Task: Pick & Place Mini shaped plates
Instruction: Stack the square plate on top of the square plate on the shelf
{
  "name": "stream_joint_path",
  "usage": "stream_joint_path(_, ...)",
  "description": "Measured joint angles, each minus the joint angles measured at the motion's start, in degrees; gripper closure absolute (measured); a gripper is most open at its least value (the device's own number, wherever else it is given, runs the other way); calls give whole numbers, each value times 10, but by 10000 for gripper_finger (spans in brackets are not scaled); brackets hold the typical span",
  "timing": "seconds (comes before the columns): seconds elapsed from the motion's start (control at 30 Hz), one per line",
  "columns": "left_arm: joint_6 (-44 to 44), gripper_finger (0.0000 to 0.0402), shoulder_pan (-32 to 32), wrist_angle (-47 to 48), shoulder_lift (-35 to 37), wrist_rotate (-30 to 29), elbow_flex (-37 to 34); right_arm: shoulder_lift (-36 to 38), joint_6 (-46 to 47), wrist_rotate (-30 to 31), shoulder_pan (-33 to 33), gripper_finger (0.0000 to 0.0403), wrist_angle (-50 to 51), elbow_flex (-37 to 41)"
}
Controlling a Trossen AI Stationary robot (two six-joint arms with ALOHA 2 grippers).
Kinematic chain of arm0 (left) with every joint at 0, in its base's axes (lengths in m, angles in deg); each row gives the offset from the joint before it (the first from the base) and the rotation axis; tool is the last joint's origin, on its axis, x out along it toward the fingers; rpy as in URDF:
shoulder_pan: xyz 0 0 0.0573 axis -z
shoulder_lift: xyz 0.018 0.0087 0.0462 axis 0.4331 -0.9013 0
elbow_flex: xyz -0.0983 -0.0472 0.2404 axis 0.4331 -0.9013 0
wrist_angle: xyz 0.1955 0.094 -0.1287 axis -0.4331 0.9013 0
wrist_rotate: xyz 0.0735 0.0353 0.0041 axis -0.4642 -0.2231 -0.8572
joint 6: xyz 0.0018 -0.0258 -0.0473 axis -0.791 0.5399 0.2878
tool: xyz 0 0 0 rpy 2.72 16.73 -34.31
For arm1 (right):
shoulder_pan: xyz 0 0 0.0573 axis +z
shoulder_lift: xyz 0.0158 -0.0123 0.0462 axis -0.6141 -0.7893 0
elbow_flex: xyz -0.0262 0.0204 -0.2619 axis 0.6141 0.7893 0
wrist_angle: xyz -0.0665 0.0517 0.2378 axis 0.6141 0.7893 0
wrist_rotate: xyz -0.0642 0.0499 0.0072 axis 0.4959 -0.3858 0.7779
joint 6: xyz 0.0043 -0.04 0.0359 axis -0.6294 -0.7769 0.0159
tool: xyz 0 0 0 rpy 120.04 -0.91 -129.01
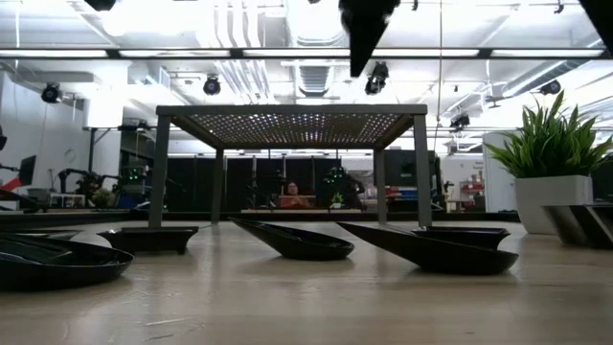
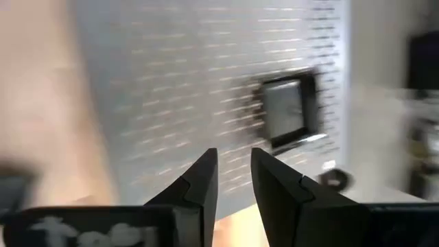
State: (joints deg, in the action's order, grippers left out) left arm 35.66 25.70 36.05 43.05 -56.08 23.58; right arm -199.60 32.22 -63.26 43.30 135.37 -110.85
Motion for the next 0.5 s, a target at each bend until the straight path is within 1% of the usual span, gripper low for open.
stream_joint_path(0.1,0,401,0,0,0,0,0,12,17,-29,22,326,-1,6)
stream_joint_path(0.23,0,401,0,0,0,0,0,28,44,-39,57,333,0,24)
stream_joint_path(0.3,0,401,0,0,0,0,0,38,59,-62,72,336,0,33)
stream_joint_path(0.43,0,401,0,0,0,0,0,53,117,-115,109,340,0,53)
stream_joint_path(0.5,0,401,0,0,0,0,0,60,153,-123,134,341,0,67)
